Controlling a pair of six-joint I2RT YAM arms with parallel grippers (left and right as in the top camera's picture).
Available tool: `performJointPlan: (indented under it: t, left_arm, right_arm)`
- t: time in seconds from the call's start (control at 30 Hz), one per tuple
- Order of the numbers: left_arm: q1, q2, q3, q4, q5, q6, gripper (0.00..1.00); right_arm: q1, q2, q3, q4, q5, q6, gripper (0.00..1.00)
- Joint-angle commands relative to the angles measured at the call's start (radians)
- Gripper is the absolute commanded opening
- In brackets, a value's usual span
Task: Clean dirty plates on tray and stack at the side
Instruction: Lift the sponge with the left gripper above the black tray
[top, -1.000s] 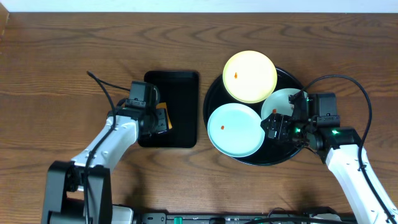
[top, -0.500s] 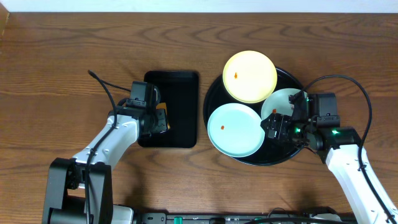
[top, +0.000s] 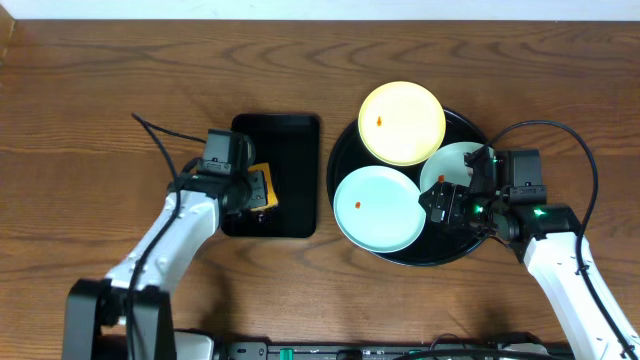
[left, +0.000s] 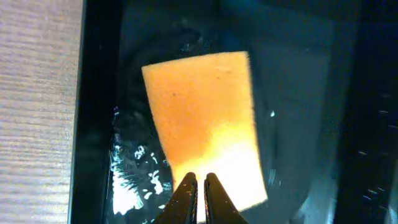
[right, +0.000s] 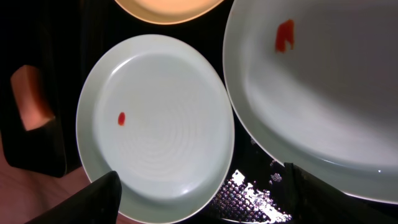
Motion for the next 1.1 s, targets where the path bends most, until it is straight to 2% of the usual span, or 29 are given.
performJointPlan:
  t: [0.0,0.07,0.1,0.13,0.17,0.23,0.3,0.33,0.67,1.0,1.07]
  left_arm:
    - [-0.002,-0.013,0.027,-0.024,0.066,0.003,0.07]
    - [-0.002,-0.008,0.026,-0.028,0.071,0.002,0.08]
    - [-0.002,-0.007,0.026,-0.027,0.067,0.002,0.14]
    - [-0.002,-0.006,0.026,-0.020,0.061,0.002,0.38]
    - [-0.002,-0.006,0.026,-0.012,0.053,0.002,0.56]
    - [-0.002,-0.006,0.026,0.011,0.018,0.001,0.59]
    - [-0.002,-0.006,0.026,0.030,-0.025,-0.010,0.70]
    - [-0.002,-0.006,0.026,0.040,-0.045,-0.022,0.72]
    - [-0.021,0.045,0.026,0.116,-0.056,-0.032,0.73]
    - [-0.071,0.093,0.026,0.134,-0.138,-0.050,0.72]
    - [-0.077,0.093,0.026,0.134,-0.154,-0.058,0.69]
  right_arm:
    - [0.005,-0.001,0.000,0.003,-0.008,0.007,0.82]
    - [0.005,-0.001,0.000,0.003,-0.008,0.007,0.82]
    - [0.005,-0.001,0.000,0.003,-0.008,0.006,0.82]
    - [0.005,-0.001,0.001,0.003,-0.008,0.007,0.82]
    - [0.005,-0.001,0.000,0.003,-0.008,0.007,0.82]
    - [0.005,-0.001,0.000,0.003,-0.008,0.007,0.82]
    - [0.005,-0.001,0.001,0.003,-0.008,0.007,0.82]
    - [0.005,-0.001,0.000,0.003,-0.008,0.007,0.82]
    - [0.005,-0.001,0.000,0.003,-0.008,0.007,0.82]
    - [0.005,-0.001,0.000,0.005,-0.008,0.006,0.83]
    - [0.005,-0.001,0.000,0.006,-0.008,0.006,0.83]
